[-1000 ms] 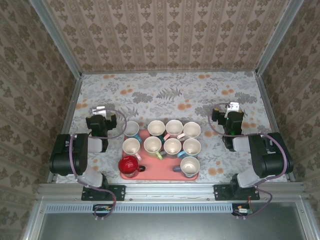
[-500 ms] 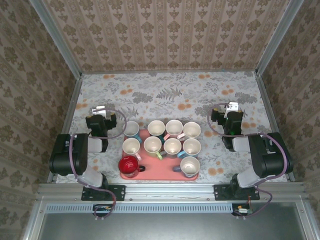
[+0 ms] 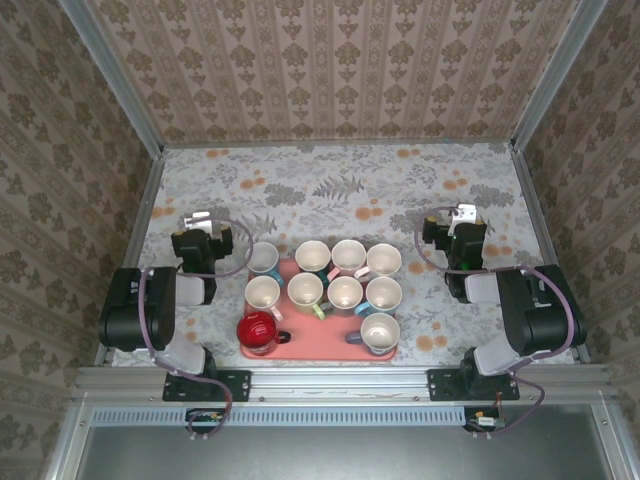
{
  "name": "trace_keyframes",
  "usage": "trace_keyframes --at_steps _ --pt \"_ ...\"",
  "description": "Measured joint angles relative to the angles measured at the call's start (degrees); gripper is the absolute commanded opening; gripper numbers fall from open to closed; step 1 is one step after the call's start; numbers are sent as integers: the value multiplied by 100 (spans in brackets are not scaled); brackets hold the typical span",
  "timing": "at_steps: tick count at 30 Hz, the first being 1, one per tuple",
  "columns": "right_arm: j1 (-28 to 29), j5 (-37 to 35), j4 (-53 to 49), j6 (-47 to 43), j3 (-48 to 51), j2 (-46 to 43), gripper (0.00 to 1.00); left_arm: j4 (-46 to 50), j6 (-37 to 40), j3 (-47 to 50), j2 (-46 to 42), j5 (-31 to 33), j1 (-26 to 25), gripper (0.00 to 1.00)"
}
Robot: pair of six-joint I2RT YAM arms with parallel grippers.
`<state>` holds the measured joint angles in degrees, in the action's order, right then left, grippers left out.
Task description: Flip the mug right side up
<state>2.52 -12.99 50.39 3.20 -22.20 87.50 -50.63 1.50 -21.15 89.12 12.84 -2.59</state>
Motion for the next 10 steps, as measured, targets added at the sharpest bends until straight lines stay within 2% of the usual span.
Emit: trace_keyframes --at_steps 10 --pt "0 0 0 -2 0 0 100 0 0 0 0 -22 0 100"
